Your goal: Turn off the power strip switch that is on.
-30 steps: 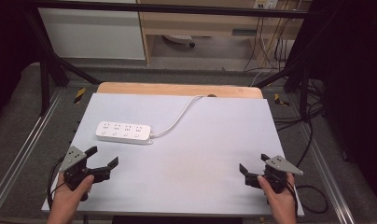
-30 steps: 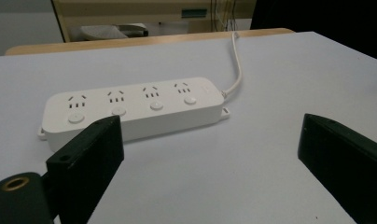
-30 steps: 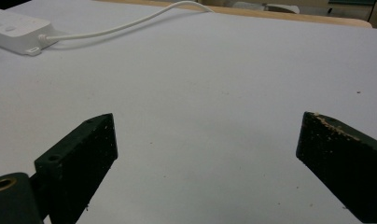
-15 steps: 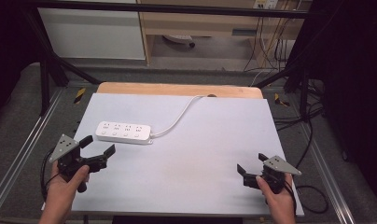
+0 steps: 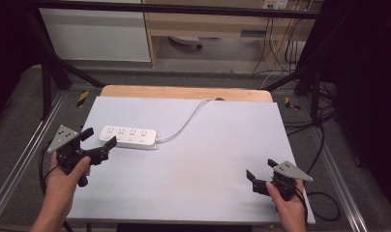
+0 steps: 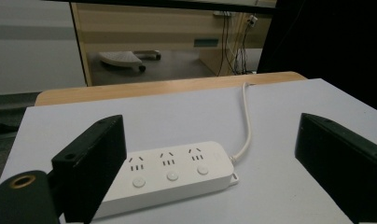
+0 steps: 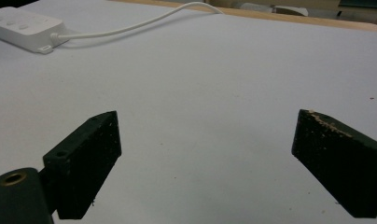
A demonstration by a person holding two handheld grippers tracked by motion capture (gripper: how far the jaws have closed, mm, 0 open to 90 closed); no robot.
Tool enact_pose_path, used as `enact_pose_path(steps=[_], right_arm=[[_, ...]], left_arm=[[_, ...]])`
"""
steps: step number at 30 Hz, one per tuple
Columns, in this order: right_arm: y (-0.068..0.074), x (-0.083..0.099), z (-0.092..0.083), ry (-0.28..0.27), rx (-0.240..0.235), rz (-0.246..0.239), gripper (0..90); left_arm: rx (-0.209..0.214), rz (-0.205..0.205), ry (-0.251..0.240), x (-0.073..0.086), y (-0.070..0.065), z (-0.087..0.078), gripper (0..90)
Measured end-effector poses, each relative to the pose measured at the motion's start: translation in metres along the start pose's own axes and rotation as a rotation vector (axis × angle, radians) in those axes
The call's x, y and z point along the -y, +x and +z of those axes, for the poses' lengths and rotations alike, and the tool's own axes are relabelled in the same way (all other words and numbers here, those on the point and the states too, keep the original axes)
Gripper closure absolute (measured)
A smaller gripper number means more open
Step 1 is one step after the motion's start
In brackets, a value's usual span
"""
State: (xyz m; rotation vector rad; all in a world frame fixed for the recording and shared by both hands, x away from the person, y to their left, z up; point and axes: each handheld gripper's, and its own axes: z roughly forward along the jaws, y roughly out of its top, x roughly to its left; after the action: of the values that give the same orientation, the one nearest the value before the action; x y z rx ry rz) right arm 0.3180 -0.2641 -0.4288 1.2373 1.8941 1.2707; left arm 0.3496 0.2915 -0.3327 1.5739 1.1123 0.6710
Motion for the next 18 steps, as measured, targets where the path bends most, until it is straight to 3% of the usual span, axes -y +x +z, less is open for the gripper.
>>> enact_pose_path(steps=[9,18], right_arm=[[0.000,0.001,0.003,0.012,-0.007,-0.001,6.1],[0.003,-0.001,0.004,0.027,-0.007,-0.014,5.5]], left_arm=[[0.011,0.024,0.020,0.001,0.000,0.012,7.4],[0.003,0.019,0.027,-0.011,0.007,0.022,7.9]])
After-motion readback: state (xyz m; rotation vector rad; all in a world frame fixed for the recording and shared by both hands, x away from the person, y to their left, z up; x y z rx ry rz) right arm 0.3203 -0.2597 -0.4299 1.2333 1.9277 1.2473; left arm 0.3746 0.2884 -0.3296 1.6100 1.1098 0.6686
